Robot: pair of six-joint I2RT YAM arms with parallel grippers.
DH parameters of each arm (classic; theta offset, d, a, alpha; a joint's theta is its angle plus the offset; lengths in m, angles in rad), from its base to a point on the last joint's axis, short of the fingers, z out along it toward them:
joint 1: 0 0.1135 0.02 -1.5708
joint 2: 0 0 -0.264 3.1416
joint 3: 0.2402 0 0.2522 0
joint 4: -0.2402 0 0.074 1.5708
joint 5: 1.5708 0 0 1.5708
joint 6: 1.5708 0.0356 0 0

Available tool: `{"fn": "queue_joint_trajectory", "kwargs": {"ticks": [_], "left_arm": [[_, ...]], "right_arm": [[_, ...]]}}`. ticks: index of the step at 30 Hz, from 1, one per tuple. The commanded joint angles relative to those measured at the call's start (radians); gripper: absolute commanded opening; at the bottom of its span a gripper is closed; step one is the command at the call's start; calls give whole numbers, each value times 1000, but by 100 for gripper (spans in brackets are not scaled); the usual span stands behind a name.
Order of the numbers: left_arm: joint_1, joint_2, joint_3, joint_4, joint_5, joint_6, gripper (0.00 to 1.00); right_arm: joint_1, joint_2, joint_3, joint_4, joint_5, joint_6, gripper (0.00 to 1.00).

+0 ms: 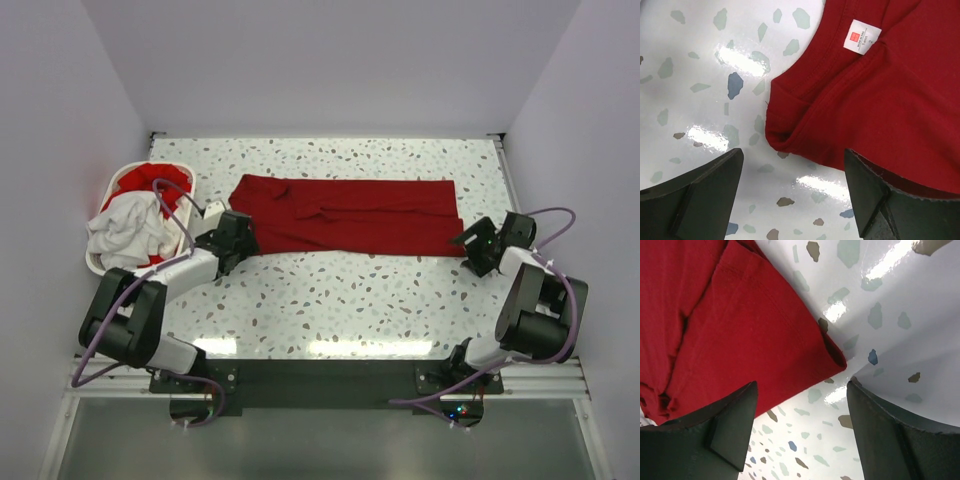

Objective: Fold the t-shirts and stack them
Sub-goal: Fold the tshirt

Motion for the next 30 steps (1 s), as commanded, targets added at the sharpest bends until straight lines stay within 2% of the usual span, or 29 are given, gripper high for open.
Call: {"fn": "queue_joint_trajectory", "kwargs": {"ticks": [1, 8, 22, 25, 28, 30], "left_arm": [[15, 28, -6, 84, -37, -57, 85], [26, 39, -14, 108, -51, -65, 75], [29, 42, -29, 154, -51, -115, 66], [34, 48, -35, 170, -52, -123, 59], [37, 60, -40, 177, -54, -125, 47], [40, 69, -41, 180, -59, -125, 42]], "right_arm": [[-12, 24, -46, 68, 24, 25, 75], [-15, 72, -57, 99, 15, 44, 74], [-15, 110, -77, 122, 38, 39, 73], [-15, 121, -80, 123, 45, 39, 69], [-14, 125, -85, 125, 53, 39, 65], [-15, 125, -85, 122, 58, 36, 62]]}}
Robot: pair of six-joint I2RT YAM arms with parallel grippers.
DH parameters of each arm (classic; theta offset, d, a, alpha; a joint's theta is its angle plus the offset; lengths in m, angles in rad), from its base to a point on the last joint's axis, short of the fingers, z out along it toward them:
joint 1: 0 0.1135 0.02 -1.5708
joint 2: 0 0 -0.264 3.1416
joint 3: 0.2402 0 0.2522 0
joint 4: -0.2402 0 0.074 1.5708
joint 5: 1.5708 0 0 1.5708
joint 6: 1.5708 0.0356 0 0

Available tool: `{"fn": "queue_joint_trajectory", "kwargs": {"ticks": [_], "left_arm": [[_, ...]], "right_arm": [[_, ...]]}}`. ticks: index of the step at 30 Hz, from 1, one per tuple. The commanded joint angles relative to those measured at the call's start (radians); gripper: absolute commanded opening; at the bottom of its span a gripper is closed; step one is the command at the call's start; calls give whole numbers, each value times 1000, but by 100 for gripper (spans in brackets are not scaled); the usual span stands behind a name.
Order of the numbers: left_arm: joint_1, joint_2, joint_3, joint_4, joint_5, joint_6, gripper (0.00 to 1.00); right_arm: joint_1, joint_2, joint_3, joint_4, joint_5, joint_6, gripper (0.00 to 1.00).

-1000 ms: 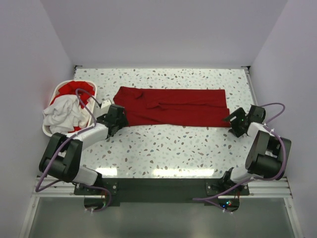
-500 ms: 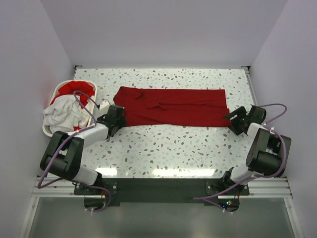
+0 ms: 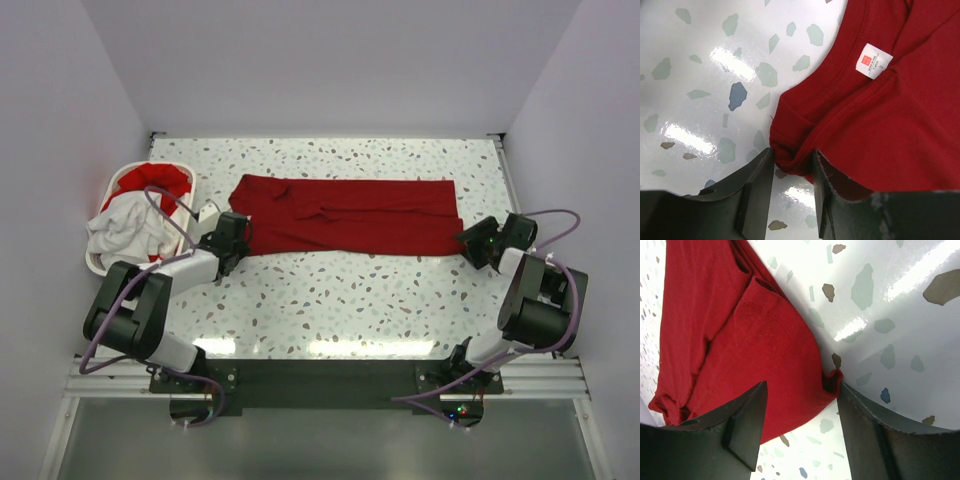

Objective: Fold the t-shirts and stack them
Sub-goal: Fold the tshirt

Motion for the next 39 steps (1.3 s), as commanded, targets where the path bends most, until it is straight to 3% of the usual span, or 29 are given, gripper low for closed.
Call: {"fn": "queue_joint_trajectory", "kwargs": {"ticks": [1, 3, 5, 6, 9, 10, 13, 22, 28, 34, 36, 38, 39], "left_arm": [[14, 16, -12, 61, -39, -24, 40], [17, 22, -13, 65, -40, -21, 34], [28, 25, -13, 70, -40, -16, 26], [28, 27, -13, 70, -40, -16, 24], [38, 24, -7, 62, -37, -6, 11], [43, 19, 0, 47, -42, 5, 5], [49, -14, 19, 18, -68, 43, 0], [63, -113, 14, -142, -103, 132, 0], [63, -96, 7, -263, -99, 110, 0], [60, -148, -1, -254, -66, 145, 0], [61, -148, -7, -254, -40, 143, 6], [61, -148, -18, -248, -27, 133, 24], [60, -153, -24, -246, -17, 125, 40]], "right_arm": [[0, 57, -52, -91, 95, -30, 59], [0, 54, -49, -103, 100, -35, 56], [0, 48, -43, -120, 110, -41, 44], [0, 46, -43, -125, 113, -44, 44], [0, 35, -26, -158, 127, -55, 24], [0, 32, -10, -174, 136, -61, 11], [-2, 6, 38, -244, 176, -87, 0], [-8, -46, 145, -418, 294, -165, 0], [-15, -55, 153, -474, 321, -190, 0], [-17, -91, 167, -487, 307, -208, 1], [-17, -83, 161, -479, 295, -211, 7], [-15, -65, 149, -467, 261, -211, 11], [-14, -64, 133, -462, 250, -213, 15]]}}
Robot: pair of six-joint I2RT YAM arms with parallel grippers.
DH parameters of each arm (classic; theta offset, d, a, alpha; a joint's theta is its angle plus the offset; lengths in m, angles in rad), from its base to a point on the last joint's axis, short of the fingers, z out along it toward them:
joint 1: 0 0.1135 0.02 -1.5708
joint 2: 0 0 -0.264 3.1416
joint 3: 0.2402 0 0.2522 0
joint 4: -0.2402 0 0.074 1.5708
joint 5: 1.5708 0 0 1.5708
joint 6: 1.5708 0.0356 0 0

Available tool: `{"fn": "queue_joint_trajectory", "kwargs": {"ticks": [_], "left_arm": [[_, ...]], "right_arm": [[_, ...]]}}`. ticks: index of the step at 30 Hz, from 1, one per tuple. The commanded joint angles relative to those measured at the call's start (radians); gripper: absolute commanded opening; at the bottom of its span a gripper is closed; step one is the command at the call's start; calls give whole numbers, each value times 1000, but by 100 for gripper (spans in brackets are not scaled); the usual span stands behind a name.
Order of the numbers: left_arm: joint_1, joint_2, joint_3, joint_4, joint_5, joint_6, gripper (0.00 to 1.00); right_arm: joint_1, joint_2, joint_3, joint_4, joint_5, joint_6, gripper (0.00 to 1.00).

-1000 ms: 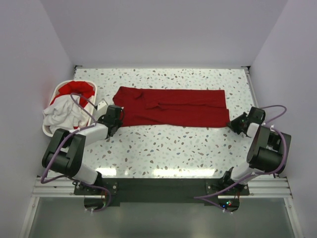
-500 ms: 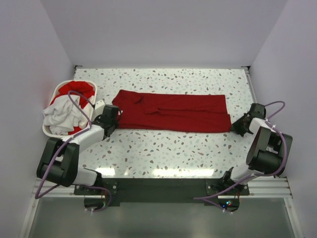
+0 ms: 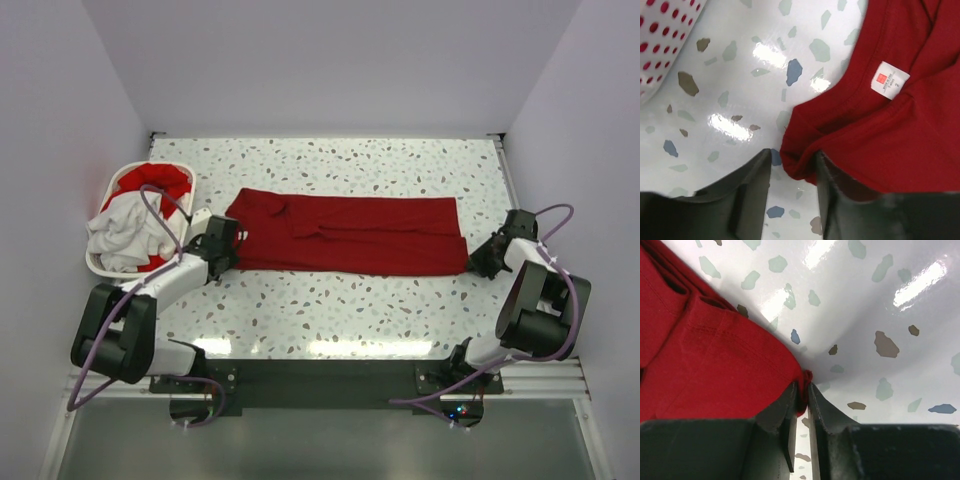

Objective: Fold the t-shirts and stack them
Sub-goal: Fold the tshirt

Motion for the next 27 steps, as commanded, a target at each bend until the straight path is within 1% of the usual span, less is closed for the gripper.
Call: {"fn": "queue_joint_trajectory", "kwargs": {"ticks": [1, 2, 3, 4, 5, 6, 7, 9, 11, 12, 14, 15, 17, 18, 20, 21, 23, 24, 26, 27], "left_arm": [[17, -43, -24, -9, -21, 6, 48], [17, -53, -24, -10, -19, 6, 54], [17, -67, -18, -15, -21, 8, 60], [17, -99, -15, -26, -22, 11, 68], [16, -119, -13, -30, -22, 12, 71], [17, -138, -8, -35, -21, 14, 74], [17, -168, -7, -42, -21, 15, 78], [17, -193, -1, -47, -12, 29, 80], [17, -213, 5, -44, 2, 49, 80], [17, -221, 7, -33, 30, 81, 82], [17, -219, 13, -32, 62, 115, 83], [17, -221, 19, -26, 91, 150, 83], [17, -227, 24, -20, 128, 184, 84], [17, -230, 33, -15, 157, 215, 84], [17, -242, 38, -12, 183, 247, 84], [17, -251, 48, -16, 192, 277, 84], [17, -259, 59, -21, 197, 325, 84], [17, -273, 56, -13, 197, 336, 84], [17, -285, 30, 6, 197, 357, 85], [17, -296, 21, 23, 196, 364, 85]], "right_arm": [[-13, -11, 4, 23, 11, -33, 18], [-11, -26, -2, 28, -4, -42, 21], [-4, -37, -5, 26, -12, -46, 28], [1, -51, -2, 22, -18, -51, 31], [7, -63, 2, 13, -23, -57, 35], [15, -92, 15, 7, -21, -62, 41], [36, -105, 21, 2, -18, -65, 44], [84, -140, 39, -9, -6, -74, 51], [128, -158, 54, -16, 11, -89, 55], [179, -172, 68, -15, 7, -97, 56], [231, -181, 77, 11, -19, -134, 57], [292, -184, 90, 22, -38, -152, 57], [357, -169, 105, 63, -99, -216, 57], [433, -157, 128, 68, -107, -236, 57], [504, -109, 154, 92, -137, -292, 57], [573, -93, 185, 98, -133, -304, 57], [640, -33, 246, 114, -113, -344, 57], [709, -10, 268, 117, -99, -355, 57], [774, 73, 348, 122, -63, -400, 57], [837, 107, 379, 120, -49, -416, 57]]}}
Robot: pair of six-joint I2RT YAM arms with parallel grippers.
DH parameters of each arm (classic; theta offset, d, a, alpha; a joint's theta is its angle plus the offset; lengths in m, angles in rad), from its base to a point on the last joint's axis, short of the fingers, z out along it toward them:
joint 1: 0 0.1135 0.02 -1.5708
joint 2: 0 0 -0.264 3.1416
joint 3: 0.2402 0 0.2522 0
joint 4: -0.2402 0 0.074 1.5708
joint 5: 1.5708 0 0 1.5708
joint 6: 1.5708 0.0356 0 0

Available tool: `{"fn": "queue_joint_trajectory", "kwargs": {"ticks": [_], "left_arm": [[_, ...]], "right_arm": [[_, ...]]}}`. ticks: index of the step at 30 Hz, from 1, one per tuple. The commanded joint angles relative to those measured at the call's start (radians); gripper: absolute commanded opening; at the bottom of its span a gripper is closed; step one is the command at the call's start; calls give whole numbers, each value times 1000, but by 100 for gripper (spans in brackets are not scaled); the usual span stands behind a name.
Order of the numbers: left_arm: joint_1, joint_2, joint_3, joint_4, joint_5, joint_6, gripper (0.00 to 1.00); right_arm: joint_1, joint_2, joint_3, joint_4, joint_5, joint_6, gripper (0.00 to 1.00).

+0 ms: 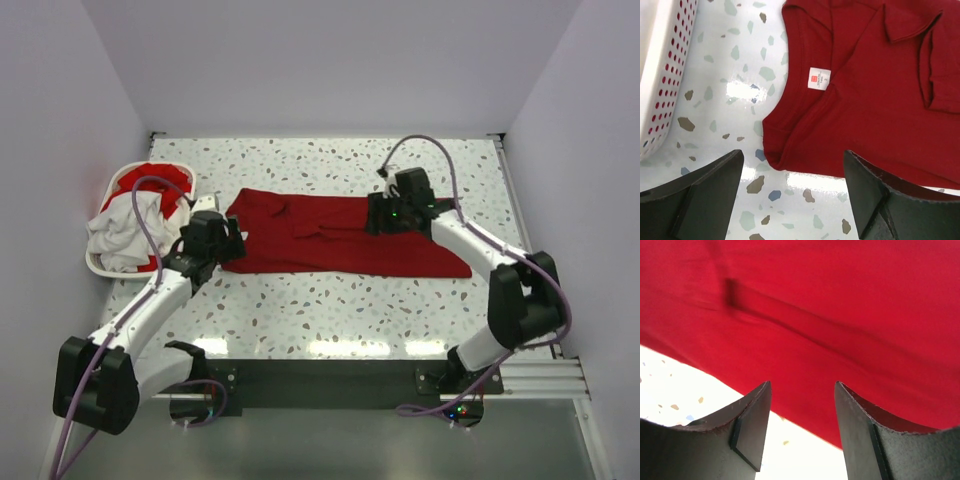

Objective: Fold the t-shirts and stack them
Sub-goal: Fold the tshirt

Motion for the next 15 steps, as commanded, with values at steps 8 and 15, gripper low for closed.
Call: {"fn": "queue_joint_trajectory", "kwargs": {"ticks": [8, 15], "left_arm": [[10, -25, -22, 100, -18, 84, 93], [10, -16, -14, 109, -46, 79, 95]], "right_arm": [[351, 350, 434, 1, 158, -301, 57], [469, 574, 633, -32, 174, -346, 55]]}}
